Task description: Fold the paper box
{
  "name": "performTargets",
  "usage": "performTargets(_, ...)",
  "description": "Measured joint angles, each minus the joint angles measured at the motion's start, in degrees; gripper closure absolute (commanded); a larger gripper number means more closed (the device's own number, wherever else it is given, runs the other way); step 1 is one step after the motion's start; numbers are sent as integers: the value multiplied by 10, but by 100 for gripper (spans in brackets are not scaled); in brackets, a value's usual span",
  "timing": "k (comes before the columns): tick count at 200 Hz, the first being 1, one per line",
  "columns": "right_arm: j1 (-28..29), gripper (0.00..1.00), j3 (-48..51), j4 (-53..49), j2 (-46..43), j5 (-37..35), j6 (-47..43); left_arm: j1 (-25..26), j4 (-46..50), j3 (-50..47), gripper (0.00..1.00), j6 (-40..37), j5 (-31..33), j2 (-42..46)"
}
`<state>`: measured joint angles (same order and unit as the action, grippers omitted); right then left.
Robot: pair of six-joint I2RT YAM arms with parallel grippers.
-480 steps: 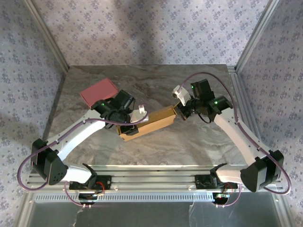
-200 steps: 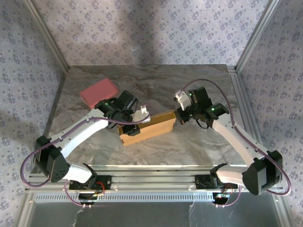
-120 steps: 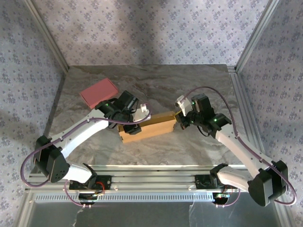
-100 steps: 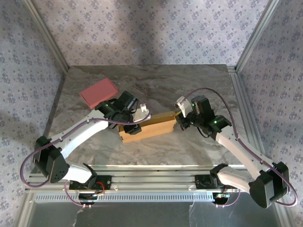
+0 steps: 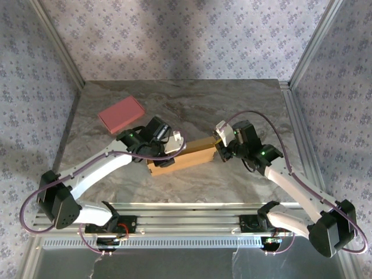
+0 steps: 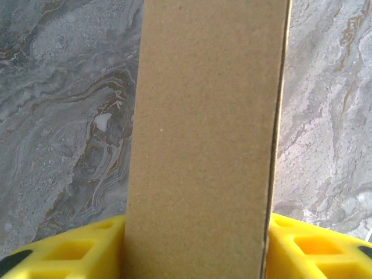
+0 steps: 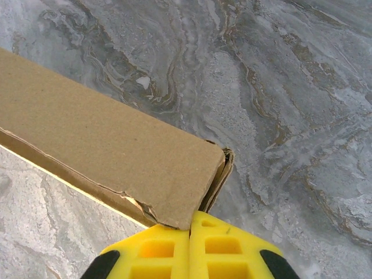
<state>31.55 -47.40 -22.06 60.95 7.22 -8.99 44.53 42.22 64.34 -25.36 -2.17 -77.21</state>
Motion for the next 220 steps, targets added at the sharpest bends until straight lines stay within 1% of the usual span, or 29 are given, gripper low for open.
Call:
performTargets(16, 2, 100, 0, -2, -1, -2, 0, 1, -16, -6, 35, 12, 9, 0)
performTargets(49, 4, 100, 0, -3, -2, -4, 0, 1, -35, -8, 30, 46, 14, 5)
performTargets(79, 4, 100, 0, -3, -2, -4, 0, 3, -47, -10, 26, 87, 7, 40)
performTargets(118, 4, 100, 0, -3, -2, -5, 1, 9, -48, -12, 27, 148, -10, 94)
performTargets(149, 4, 100, 0, -3, -2, -6, 2, 9, -47, -11, 26, 229, -28, 132)
performTargets(160, 4, 100, 0, -3, -2, -6, 2, 3, -34, -3, 31, 268, -28, 142)
performTargets(172, 4, 100, 0, -3, -2, -6, 2, -17, -1, 27, 39, 318, -31, 140)
performTargets(176, 4, 100, 0, -3, -2, -7, 2, -30, 14, 43, 43, 345, -33, 136)
performTargets(181, 4, 100, 0, -3, -2, -7, 2, -48, 30, 61, 45, 372, -32, 130)
performTargets(202, 5, 100, 0, -2, -2, -9, 3, -138, 95, 130, 46, 480, -40, 98)
performTargets(220, 5, 100, 0, -2, -1, -9, 5, -192, 136, 127, 47, 568, -50, 94)
